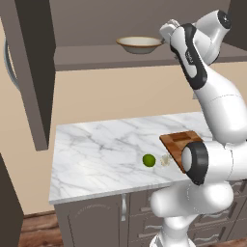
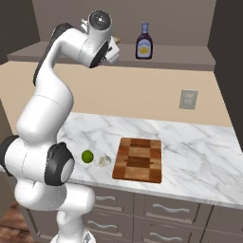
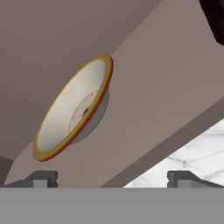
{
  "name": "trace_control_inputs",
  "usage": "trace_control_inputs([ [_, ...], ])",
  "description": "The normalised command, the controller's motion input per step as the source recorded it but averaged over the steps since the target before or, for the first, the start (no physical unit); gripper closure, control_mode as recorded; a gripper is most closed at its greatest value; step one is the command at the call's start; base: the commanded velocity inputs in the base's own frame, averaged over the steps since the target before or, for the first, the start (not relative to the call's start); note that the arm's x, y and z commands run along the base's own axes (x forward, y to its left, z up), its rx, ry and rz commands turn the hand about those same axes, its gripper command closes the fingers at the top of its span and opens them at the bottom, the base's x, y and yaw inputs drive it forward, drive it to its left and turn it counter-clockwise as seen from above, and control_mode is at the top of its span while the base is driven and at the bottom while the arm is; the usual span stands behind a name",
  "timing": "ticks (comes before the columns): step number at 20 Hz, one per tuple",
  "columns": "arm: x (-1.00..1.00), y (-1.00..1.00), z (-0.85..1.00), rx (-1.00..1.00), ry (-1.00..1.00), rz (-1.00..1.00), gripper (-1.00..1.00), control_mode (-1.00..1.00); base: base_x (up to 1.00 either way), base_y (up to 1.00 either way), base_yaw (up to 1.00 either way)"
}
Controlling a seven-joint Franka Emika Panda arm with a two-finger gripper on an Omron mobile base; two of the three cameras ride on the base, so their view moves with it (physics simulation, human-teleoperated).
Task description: Open the cabinet. Place the bowl and condiment on the counter. Then place the lime and garlic on the cutting board.
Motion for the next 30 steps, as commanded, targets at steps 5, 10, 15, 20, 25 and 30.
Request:
trace_control_inputs([
  [5, 0.41, 0.0, 0.01, 0.0, 0.03, 0.03, -1.0, -1.0, 0.0, 0.0, 0.0],
  [10, 0.34, 0.0, 0.0, 0.0, 0.07, 0.0, -1.0, -1.0, 0.0, 0.0, 0.0],
  [15, 0.37, 0.0, 0.0, 0.0, 0.03, 0.0, -1.0, -1.0, 0.0, 0.0, 0.0],
  [20, 0.39, 0.02, 0.0, 0.0, 0.0, 0.0, -1.0, -1.0, 0.0, 0.0, 0.0],
  [25, 0.36, 0.0, -0.01, 0.0, 0.0, 0.0, -1.0, -1.0, 0.0, 0.0, 0.0],
  [30, 0.36, 0.03, -0.1, 0.0, 0.0, 0.0, -1.0, -1.0, 0.0, 0.0, 0.0],
])
